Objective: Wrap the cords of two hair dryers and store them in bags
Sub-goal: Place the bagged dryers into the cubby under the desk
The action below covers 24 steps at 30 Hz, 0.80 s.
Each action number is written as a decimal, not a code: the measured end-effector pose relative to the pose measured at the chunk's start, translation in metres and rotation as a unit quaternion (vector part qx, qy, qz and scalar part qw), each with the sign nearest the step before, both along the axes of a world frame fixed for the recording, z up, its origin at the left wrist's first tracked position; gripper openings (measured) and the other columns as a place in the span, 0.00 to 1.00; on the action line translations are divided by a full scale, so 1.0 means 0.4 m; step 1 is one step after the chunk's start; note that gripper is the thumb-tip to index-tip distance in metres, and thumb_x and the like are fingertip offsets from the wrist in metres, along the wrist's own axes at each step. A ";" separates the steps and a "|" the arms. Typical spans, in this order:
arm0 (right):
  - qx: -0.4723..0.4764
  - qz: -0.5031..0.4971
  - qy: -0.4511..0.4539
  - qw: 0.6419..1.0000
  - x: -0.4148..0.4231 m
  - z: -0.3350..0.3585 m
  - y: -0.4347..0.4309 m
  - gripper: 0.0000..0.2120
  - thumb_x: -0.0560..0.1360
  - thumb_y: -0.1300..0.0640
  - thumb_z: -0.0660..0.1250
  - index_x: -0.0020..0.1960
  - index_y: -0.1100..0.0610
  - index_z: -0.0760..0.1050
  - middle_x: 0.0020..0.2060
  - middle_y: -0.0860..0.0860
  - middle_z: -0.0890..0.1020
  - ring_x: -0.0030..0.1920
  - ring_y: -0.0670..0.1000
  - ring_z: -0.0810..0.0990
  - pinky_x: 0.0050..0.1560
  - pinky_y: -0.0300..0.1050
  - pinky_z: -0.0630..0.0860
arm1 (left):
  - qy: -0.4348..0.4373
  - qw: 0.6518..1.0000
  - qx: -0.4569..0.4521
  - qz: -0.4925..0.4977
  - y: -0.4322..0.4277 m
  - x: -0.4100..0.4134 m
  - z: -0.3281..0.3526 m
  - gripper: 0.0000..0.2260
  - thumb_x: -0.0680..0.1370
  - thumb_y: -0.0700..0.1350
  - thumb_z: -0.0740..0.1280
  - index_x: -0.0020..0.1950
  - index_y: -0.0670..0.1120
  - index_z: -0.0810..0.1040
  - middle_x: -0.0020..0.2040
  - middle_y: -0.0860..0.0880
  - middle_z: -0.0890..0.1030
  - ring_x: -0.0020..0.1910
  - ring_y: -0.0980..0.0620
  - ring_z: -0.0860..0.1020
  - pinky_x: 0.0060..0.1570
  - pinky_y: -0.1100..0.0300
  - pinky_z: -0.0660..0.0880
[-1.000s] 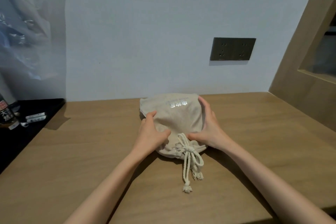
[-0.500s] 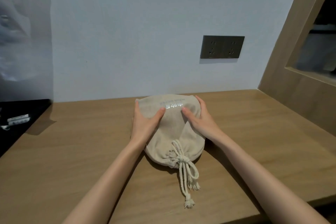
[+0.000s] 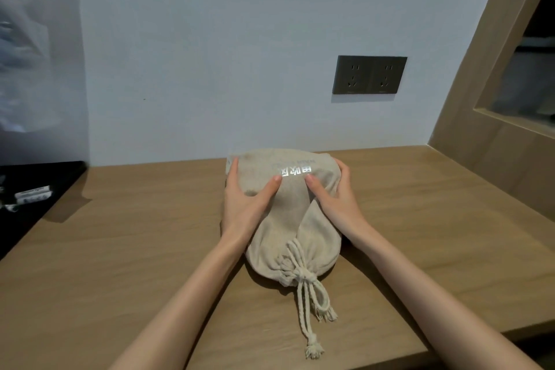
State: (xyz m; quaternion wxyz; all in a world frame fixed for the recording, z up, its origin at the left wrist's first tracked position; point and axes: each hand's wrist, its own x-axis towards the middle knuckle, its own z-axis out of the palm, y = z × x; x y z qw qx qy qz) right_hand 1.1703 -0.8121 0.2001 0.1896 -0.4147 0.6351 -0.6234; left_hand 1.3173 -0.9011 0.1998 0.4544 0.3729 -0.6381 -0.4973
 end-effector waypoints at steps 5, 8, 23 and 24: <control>-0.036 -0.012 0.020 0.999 0.019 0.033 0.068 0.35 0.72 0.46 0.70 0.72 0.50 0.56 0.61 0.41 0.73 0.60 0.40 0.75 0.61 0.45 0.75 | 0.029 0.999 -0.024 -0.017 0.055 0.018 0.031 0.43 0.67 0.59 0.76 0.76 0.57 0.56 0.75 0.55 0.62 0.73 0.54 0.63 0.70 0.49 0.66; -0.056 -0.014 0.029 0.998 0.030 0.051 0.125 0.33 0.73 0.48 0.70 0.71 0.49 0.56 0.60 0.41 0.73 0.59 0.38 0.76 0.61 0.42 0.75 | 0.038 0.998 -0.044 -0.024 0.105 0.028 0.043 0.42 0.67 0.59 0.75 0.76 0.57 0.57 0.75 0.56 0.62 0.73 0.56 0.63 0.70 0.50 0.66; -0.132 -0.070 0.041 0.988 0.073 0.017 0.511 0.29 0.74 0.55 0.68 0.69 0.52 0.57 0.60 0.46 0.73 0.57 0.38 0.78 0.50 0.34 0.76 | 0.034 0.992 -0.104 -0.056 0.472 0.033 0.005 0.38 0.65 0.65 0.70 0.72 0.65 0.60 0.60 0.62 0.63 0.49 0.77 0.64 0.54 0.66 0.64; -0.133 -0.075 0.044 0.987 0.074 0.005 0.539 0.29 0.74 0.56 0.67 0.70 0.53 0.57 0.61 0.45 0.72 0.57 0.38 0.77 0.50 0.35 0.77 | 0.034 0.992 -0.105 -0.066 0.495 0.030 -0.004 0.38 0.65 0.65 0.70 0.72 0.66 0.59 0.60 0.61 0.63 0.50 0.76 0.65 0.56 0.64 0.65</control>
